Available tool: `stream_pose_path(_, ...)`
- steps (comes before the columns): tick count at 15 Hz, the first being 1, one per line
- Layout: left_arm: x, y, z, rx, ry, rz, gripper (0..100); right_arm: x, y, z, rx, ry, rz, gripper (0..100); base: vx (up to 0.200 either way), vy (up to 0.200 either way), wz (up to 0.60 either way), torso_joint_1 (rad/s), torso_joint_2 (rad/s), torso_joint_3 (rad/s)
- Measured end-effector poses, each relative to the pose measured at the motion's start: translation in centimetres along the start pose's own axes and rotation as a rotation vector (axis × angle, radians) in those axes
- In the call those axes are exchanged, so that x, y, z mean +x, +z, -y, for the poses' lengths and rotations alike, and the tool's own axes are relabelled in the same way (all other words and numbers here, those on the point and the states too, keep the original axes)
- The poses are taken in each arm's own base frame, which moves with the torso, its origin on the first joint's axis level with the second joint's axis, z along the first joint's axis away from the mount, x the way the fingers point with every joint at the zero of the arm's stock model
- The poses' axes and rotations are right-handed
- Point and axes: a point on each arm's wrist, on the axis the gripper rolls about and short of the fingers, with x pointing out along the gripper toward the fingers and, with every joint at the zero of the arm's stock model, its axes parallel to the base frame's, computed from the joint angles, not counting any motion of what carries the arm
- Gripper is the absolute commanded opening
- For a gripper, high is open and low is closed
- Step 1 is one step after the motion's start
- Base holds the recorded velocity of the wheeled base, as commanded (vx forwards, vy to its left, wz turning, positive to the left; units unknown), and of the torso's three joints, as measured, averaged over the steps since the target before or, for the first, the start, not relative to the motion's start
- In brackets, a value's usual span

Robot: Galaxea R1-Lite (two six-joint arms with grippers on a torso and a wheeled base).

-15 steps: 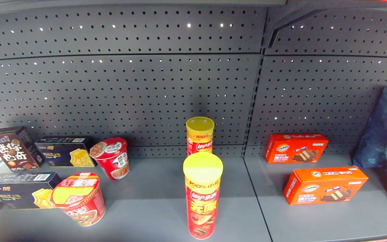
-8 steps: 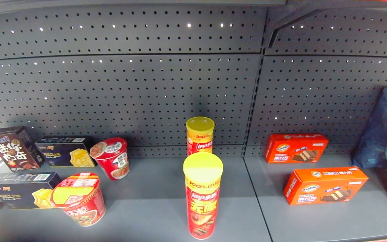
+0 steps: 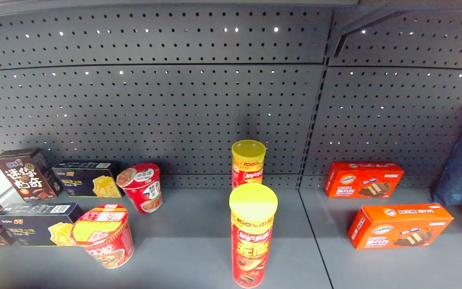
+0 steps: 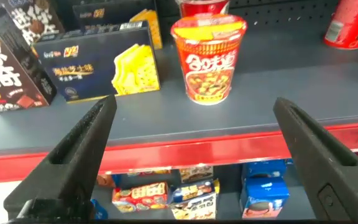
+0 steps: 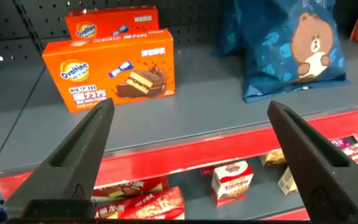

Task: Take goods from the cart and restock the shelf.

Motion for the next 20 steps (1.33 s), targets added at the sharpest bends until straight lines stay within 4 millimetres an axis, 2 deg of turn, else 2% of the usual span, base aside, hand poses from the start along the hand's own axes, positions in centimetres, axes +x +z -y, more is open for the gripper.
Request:
stream_pose_path(12,0.01,0.01,0.01,-0.022,-0.002,-0.001,100,0.00,0.00,0.00,-0.009,0.002,0.000,100,0.000,0.000,0.05,0.000,0.00,0.001)
stream_pose_path(20,0.01,0.00,0.15,-0.016,-0.066,0.001,100,0.01,-0.01,-0.02,-0.048,0.008,0.000,100,0.000,0.000,0.00,0.000,0.00,0.000)
